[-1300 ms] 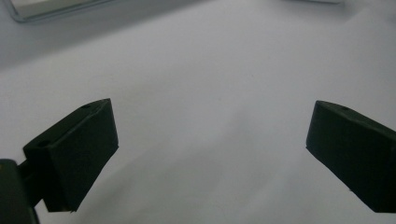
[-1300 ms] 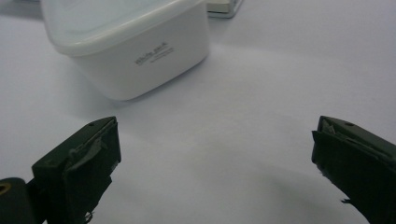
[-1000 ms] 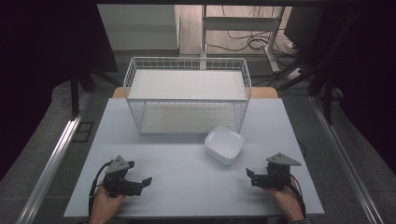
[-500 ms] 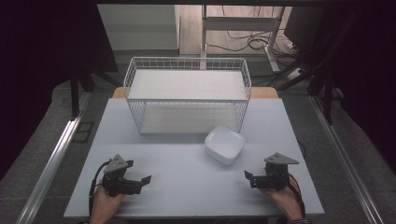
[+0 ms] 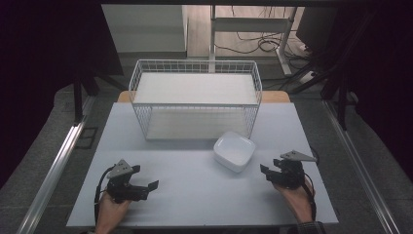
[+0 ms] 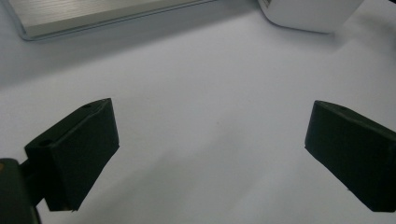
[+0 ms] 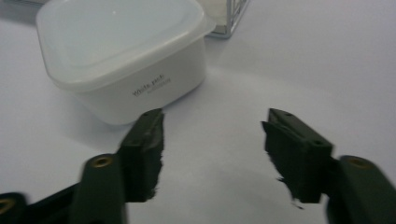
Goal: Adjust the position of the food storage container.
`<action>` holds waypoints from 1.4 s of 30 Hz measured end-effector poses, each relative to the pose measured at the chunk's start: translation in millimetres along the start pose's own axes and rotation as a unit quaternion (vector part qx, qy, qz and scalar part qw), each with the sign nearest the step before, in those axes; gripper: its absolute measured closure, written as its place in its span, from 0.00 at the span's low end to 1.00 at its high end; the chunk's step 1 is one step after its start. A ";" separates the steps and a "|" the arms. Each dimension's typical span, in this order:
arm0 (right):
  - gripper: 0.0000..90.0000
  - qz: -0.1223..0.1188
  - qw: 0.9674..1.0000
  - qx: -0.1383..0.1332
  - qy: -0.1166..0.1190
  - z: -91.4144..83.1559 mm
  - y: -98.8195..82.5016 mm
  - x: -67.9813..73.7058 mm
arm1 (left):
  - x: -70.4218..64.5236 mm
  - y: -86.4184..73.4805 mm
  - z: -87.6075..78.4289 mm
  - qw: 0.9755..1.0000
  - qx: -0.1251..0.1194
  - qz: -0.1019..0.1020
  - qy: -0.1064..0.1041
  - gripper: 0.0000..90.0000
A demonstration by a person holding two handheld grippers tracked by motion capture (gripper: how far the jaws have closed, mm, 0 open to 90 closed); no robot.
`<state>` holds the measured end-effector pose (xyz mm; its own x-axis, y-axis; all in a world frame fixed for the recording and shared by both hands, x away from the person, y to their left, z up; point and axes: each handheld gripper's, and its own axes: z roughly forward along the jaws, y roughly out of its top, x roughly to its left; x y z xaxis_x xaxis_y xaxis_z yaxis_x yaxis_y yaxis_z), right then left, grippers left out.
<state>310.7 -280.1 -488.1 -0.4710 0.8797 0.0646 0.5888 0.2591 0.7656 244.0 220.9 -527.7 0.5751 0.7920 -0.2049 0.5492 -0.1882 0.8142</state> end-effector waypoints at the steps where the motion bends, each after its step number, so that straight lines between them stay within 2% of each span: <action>1: 0.63 -0.008 1.000 0.003 -0.004 2.5 5.1 -0.1 | -0.3 0.4 0.2 1.000 0.000 0.001 -0.001 0.03; 2: 0.63 -0.008 1.000 0.003 -0.004 2.5 5.1 -0.1 | -0.6 0.6 0.3 1.000 -0.001 0.001 -0.002 0.03; 4: 0.72 -0.012 1.000 0.004 -0.001 6.4 10.2 -0.7 | -0.7 0.9 0.3 1.000 -0.003 0.000 -0.002 0.03; 5: 0.81 -0.015 1.000 0.002 0.004 9.8 15.9 -1.8 | -0.3 0.7 0.3 1.000 -0.003 -0.001 -0.003 0.03; 6: 0.81 -0.015 1.000 0.002 0.004 9.8 15.9 -1.8 | -0.3 0.7 0.3 1.000 -0.003 -0.001 -0.003 0.03; 7: 0.92 -0.013 1.000 -0.007 0.012 12.3 22.5 -2.8 | 0.3 0.5 0.6 1.000 -0.002 -0.002 -0.004 0.03; 8: 0.92 -0.013 1.000 -0.007 0.012 12.3 22.5 -2.8 | 0.3 0.5 0.6 1.000 -0.002 -0.002 -0.004 0.03; 10: 0.98 -0.015 1.000 -0.013 0.017 15.3 29.9 -2.6 | 0.7 0.3 1.0 1.000 -0.002 -0.003 -0.006 0.03; 16: 0.99 -0.020 0.999 -0.026 0.012 34.0 55.9 1.5 | 0.0 -0.3 2.5 1.000 0.003 -0.004 -0.009 0.03; 17: 0.99 -0.028 0.999 -0.025 0.015 43.2 64.5 4.2 | -0.1 -0.2 2.7 1.000 0.004 -0.002 -0.009 0.03; 19: 0.99 -0.029 0.999 -0.026 0.015 47.9 68.5 5.7 | -0.5 -0.4 3.1 1.000 0.006 -0.002 -0.009 0.03; 21: 0.99 -0.037 0.999 -0.026 0.006 61.9 79.4 8.3 | -0.4 -0.6 3.6 1.000 0.007 -0.002 -0.010 0.03; 24: 0.99 -0.037 0.999 -0.026 -0.002 70.9 84.6 7.8 | -0.5 -0.7 3.6 1.000 0.007 -0.002 -0.010 0.03; 27: 0.99 -0.039 0.999 -0.008 -0.009 87.4 88.7 6.6 | -0.3 -0.9 4.1 1.000 0.010 -0.002 -0.011 0.03; 28: 0.99 -0.039 0.999 -0.008 -0.009 87.4 88.7 6.6 | -0.3 -0.9 4.2 1.000 0.010 -0.002 -0.011 0.03; 32: 0.99 -0.034 0.999 -0.002 -0.001 93.9 85.7 10.0 | -0.1 -0.9 4.3 1.000 0.010 -0.003 -0.012 0.03; 34: 1.00 -0.032 0.999 0.000 0.013 95.6 84.3 12.8 | -0.3 -0.9 4.8 1.000 0.011 -0.002 -0.012 0.03; 37: 0.99 -0.038 0.999 0.005 0.034 97.6 81.2 24.8 | -0.5 -0.8 5.4 1.000 0.013 -0.002 -0.012 0.03; 40: 0.99 -0.042 0.998 0.005 0.043 98.3 80.2 32.2 | -0.3 -0.9 5.4 1.000 0.014 -0.003 -0.013 0.03; 41: 0.99 -0.046 0.997 0.008 0.057 99.0 79.8 39.9 | -0.3 -0.8 5.4 1.000 0.014 -0.002 -0.012 0.03; 42: 0.99 -0.046 0.997 0.008 0.057 99.0 79.8 39.9 | -0.4 -0.8 5.4 1.000 0.014 -0.002 -0.012 0.03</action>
<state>403.9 -184.8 -487.8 -0.5943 0.8014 0.0672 0.5501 0.3441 0.7609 246.7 217.6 -531.2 0.5867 0.7789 -0.2214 0.5687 -0.2017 0.7974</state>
